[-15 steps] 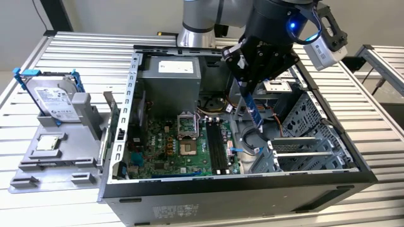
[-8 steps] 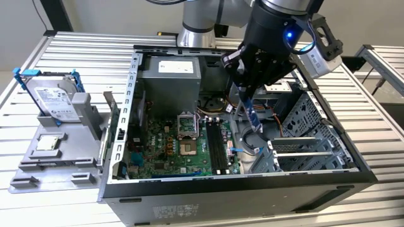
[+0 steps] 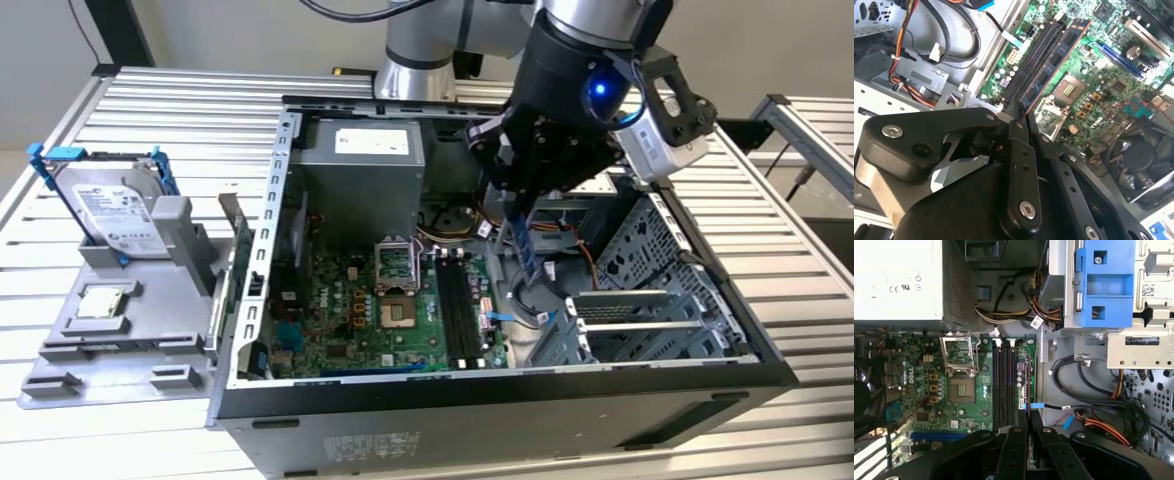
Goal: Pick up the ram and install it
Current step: 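Insert the ram into the slot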
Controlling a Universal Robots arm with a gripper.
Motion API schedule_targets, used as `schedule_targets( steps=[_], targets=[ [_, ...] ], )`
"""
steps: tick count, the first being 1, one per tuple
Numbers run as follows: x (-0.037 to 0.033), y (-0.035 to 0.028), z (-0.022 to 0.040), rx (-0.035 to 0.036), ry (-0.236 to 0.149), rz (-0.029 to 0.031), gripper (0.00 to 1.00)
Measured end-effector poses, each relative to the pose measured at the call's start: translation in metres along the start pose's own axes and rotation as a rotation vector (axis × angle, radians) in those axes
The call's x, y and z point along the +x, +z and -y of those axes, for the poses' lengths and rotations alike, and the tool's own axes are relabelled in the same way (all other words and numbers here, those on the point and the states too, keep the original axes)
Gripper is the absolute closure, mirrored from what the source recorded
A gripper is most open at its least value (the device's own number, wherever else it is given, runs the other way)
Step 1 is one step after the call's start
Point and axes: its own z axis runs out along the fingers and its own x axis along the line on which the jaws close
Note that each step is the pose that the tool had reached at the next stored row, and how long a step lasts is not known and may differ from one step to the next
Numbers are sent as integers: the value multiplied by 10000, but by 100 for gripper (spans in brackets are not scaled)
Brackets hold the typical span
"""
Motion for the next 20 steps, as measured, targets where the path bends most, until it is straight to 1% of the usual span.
schedule_targets(
  steps=[4, 7, 17, 20],
  targets=[
    [-1, 16, 1, -4, 50, 1, 100],
    [-2, 46, 1, -3, 102, 1, 100],
    [-8, 224, 3, -6, 238, 6, 100],
    [-8, 279, 4, -7, 305, 42, 100]
  ],
)
